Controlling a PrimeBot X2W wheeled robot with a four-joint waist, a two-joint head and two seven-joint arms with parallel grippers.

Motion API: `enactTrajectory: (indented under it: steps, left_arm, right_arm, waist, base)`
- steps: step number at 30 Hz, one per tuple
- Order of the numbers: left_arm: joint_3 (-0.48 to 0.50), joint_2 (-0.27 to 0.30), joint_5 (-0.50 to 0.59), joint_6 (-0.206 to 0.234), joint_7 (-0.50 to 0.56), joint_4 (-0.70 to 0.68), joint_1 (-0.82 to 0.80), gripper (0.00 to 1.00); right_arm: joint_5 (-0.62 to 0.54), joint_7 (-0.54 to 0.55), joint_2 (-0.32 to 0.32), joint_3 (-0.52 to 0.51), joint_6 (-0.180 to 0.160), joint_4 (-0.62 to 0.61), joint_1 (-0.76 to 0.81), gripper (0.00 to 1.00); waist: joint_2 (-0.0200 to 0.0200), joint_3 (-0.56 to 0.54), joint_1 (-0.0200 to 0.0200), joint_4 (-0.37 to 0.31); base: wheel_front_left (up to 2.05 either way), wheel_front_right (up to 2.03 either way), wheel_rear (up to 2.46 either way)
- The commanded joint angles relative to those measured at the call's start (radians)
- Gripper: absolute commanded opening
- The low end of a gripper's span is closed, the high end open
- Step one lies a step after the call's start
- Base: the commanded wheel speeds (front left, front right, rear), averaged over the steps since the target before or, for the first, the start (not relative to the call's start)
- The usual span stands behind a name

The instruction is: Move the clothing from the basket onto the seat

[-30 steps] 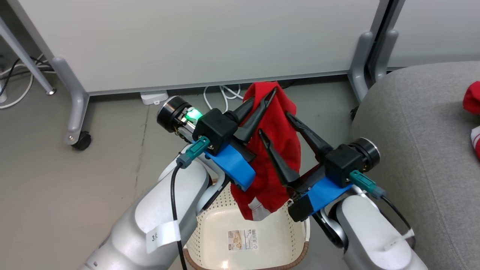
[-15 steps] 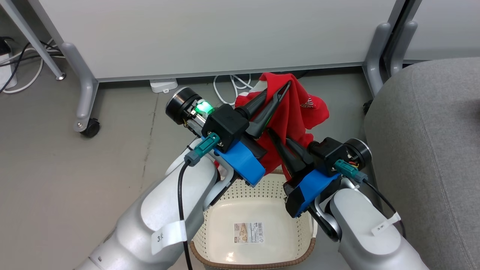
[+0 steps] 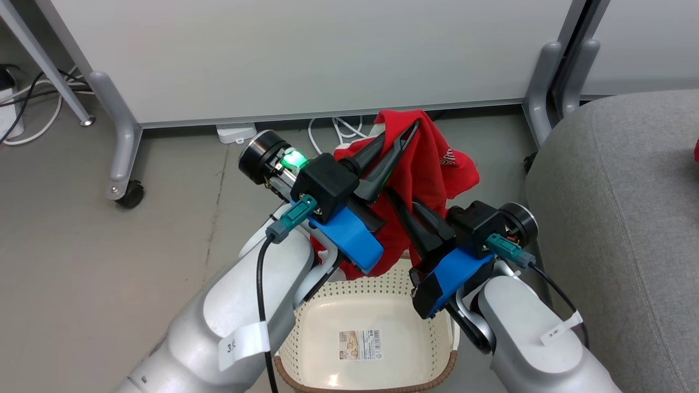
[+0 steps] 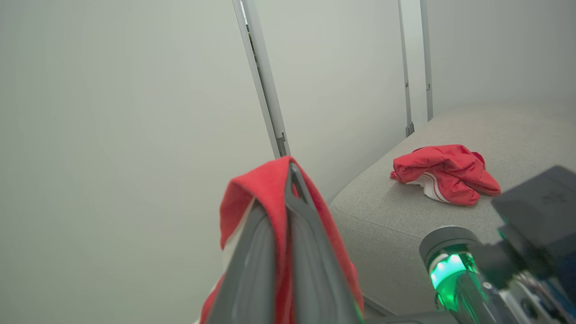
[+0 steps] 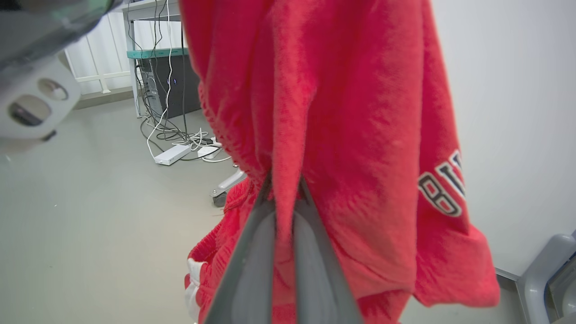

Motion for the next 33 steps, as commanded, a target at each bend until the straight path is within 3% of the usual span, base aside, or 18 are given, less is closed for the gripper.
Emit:
enactTrajectory:
  steps: [1, 9, 10, 11, 26, 33]
  left_arm:
    - [0.005, 0.004, -0.002, -0.001, -0.005, 0.001, 0.008, 0.0]
    - [0.003, 0.006, -0.018, -0.001, -0.005, 0.02, 0.018, 0.0]
    - [0.003, 0.005, -0.019, -0.001, -0.005, 0.024, 0.019, 0.29]
    - [0.002, 0.005, -0.021, -0.001, -0.005, 0.026, 0.018, 1.0]
    - [0.025, 0.016, -0.004, -0.001, -0.005, 0.039, 0.037, 1.0]
    - [0.049, 0.021, 0.021, 0.001, -0.005, 0.009, 0.05, 1.0]
  right_arm:
    - [-0.001, 0.0, 0.002, 0.001, 0.0, -0.005, 0.013, 0.0]
    - [0.008, 0.0, 0.003, 0.001, 0.0, -0.017, 0.02, 0.0]
    - [0.008, 0.0, 0.003, 0.0, 0.0, -0.019, 0.021, 0.0]
    - [0.009, 0.0, 0.003, -0.002, 0.0, -0.021, 0.02, 0.0]
    - [-0.009, 0.0, 0.002, -0.067, 0.0, -0.076, 0.033, 0.0]
    - [-0.025, 0.0, -0.005, -0.126, 0.0, -0.122, 0.045, 0.0]
  waist:
    - [0.0, -0.001, -0.0001, 0.0]
    - [0.0, -0.003, -0.0001, -0.001]
    - [0.0, -0.003, -0.0001, -0.001]
    - [0.0, -0.003, -0.0001, -0.001]
    - [0.0, 0.009, -0.0001, -0.005]
    - [0.0, 0.036, -0.0001, -0.045]
  base:
    - [0.0, 0.0, 0.0]
    - [0.0, 0.0, 0.0]
    - [0.0, 0.0, 0.0]
    - [0.0, 0.0, 0.0]
    - [0.0, 0.0, 0.0]
    - [0.0, 0.0, 0.0]
